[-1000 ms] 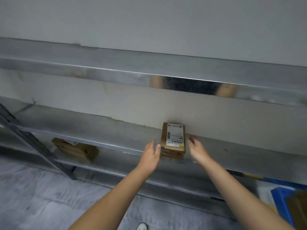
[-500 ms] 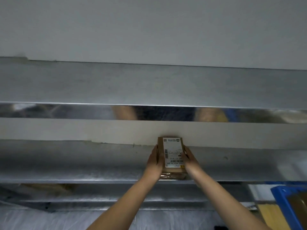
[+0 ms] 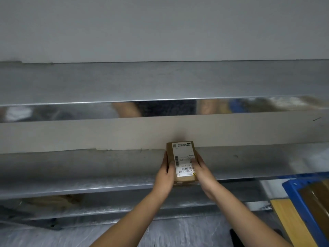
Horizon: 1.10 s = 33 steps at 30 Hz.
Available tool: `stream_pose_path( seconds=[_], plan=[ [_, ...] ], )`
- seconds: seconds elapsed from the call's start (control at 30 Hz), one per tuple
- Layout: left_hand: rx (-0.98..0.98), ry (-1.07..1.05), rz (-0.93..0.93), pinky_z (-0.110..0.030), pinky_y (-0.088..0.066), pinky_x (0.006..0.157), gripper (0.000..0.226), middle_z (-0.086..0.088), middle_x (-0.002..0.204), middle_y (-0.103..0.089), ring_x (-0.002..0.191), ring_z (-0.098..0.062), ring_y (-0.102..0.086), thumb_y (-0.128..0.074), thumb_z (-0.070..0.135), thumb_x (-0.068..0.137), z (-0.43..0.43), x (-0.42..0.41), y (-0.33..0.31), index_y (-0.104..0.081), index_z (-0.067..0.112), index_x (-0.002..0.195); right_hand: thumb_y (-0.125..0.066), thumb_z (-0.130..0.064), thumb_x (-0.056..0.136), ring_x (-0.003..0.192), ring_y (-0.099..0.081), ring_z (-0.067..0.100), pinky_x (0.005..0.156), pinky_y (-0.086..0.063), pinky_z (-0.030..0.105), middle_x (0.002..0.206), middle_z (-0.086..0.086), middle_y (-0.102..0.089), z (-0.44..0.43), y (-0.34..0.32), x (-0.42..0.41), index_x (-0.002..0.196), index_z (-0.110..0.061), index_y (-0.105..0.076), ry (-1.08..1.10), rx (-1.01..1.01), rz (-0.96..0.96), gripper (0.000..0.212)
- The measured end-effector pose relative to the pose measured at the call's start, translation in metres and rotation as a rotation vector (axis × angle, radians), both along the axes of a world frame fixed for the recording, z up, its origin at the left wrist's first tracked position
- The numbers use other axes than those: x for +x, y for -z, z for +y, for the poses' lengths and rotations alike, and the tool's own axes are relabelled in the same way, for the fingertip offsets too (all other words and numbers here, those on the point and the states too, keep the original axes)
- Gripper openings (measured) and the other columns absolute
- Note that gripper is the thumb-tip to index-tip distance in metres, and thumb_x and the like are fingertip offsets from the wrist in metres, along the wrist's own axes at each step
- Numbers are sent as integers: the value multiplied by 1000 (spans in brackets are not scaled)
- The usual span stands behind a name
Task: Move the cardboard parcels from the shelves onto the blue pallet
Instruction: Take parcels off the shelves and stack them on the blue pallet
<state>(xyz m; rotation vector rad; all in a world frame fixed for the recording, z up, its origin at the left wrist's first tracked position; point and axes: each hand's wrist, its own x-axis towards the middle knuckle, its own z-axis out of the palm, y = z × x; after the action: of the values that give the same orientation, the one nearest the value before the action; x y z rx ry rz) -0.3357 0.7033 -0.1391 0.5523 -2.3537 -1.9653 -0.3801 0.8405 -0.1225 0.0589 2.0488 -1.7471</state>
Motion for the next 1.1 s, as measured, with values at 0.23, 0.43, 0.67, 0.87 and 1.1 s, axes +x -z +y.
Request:
stream_pose_path(
  seconds=[0.23, 0.43, 0.67, 0.87, 1.1],
  plan=[
    [80, -40, 89, -11, -44, 97, 45, 10, 137, -58, 120, -2, -57, -37, 33, 106, 53, 65, -24, -32, 35, 151, -33, -31, 106, 123, -55, 12, 103, -45, 33, 140, -5, -54, 48, -28, 57, 149, -35, -32, -39, -59, 51, 43],
    [82, -88, 118, -7, -50, 84, 51, 14, 132, -57, 104, 11, -59, -36, 28, 107, 114, 142, -44, -19, 38, 154, -33, -36, 105, 122, -57, 13, 102, -48, 37, 140, -8, -54, 108, -48, 127, 150, -42, -26, -120, -96, 105, 46],
    [91, -145, 113, -4, -47, 79, 49, 19, 128, -58, 102, 13, -59, -34, 32, 107, 196, 230, -54, -21, 41, 153, -33, -34, 106, 120, -58, 12, 92, -50, 28, 143, -7, -52, 179, -51, 208, 151, -40, -25, -120, -89, 97, 46],
    [76, -107, 154, 3, -43, 68, 49, 33, 117, -54, 88, 27, -56, -32, 33, 107, 231, 269, -80, -17, 41, 154, -34, -36, 105, 101, -62, -3, 68, -50, 14, 129, -14, -59, 219, -74, 253, 146, -47, -28, -79, -112, 131, 43],
    [95, 21, 210, 8, -37, 70, 52, 43, 118, -39, 89, 40, -43, -32, 29, 107, 269, 308, -98, -13, 34, 155, -38, -36, 104, 97, -63, -7, 66, -51, 11, 124, -17, -61, 264, -95, 303, 147, -45, -29, 27, -98, 169, 45]
  ],
)
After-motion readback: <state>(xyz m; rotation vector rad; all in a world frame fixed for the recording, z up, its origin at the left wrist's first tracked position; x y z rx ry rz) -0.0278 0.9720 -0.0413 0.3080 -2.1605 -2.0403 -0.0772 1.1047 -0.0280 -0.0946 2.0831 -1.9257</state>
